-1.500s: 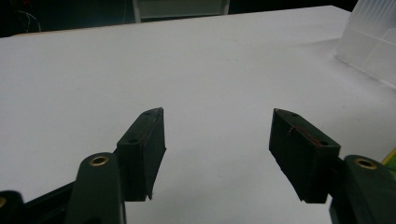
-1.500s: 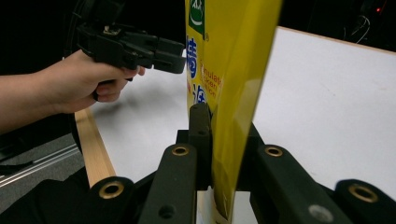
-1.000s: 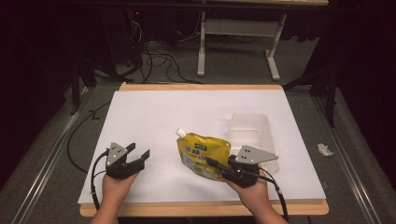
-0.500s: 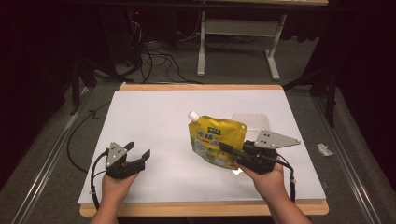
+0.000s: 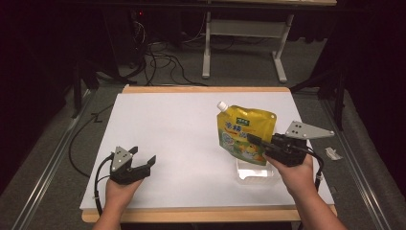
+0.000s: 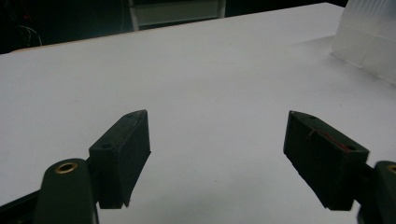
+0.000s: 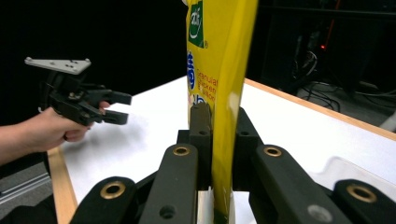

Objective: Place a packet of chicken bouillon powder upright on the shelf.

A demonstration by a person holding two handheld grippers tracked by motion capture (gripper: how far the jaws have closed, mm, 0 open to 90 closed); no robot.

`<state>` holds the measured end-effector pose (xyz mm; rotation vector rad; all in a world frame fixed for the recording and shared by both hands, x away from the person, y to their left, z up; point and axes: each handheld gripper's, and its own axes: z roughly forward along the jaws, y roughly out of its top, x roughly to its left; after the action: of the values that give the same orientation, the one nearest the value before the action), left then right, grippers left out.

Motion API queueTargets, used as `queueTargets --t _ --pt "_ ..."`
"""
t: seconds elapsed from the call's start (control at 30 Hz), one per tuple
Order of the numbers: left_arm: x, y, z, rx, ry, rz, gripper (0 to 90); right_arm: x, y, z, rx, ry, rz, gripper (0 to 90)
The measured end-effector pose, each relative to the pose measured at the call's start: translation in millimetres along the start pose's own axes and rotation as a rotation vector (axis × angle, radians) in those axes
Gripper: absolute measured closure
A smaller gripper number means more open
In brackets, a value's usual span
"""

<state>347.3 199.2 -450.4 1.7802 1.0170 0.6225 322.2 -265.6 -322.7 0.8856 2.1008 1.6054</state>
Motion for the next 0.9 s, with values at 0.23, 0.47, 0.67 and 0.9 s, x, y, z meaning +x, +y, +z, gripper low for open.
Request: queueTargets --t 0.23,0.47,0.67,0.9 --pt "-0.6 -0.1 0.3 0.004 0.002 0.002 24.1 -9.6 -3.3 -16.2 0.002 -0.016 0.006 84.4" --pt "-1.0 -0.7 1.4 0.011 0.000 0.001 24.1 -15.7 -9.8 -31.1 0.012 -0.027 0.003 84.7" --pt "-3.0 -0.7 2.0 0.014 0.001 0.002 24.3 -19.2 -15.4 -35.4 0.020 -0.040 0.006 84.7" --pt "-3.0 -1.2 2.0 0.018 0.008 0.002 24.4 -20.1 -26.0 -35.1 0.039 -0.032 0.014 84.8"
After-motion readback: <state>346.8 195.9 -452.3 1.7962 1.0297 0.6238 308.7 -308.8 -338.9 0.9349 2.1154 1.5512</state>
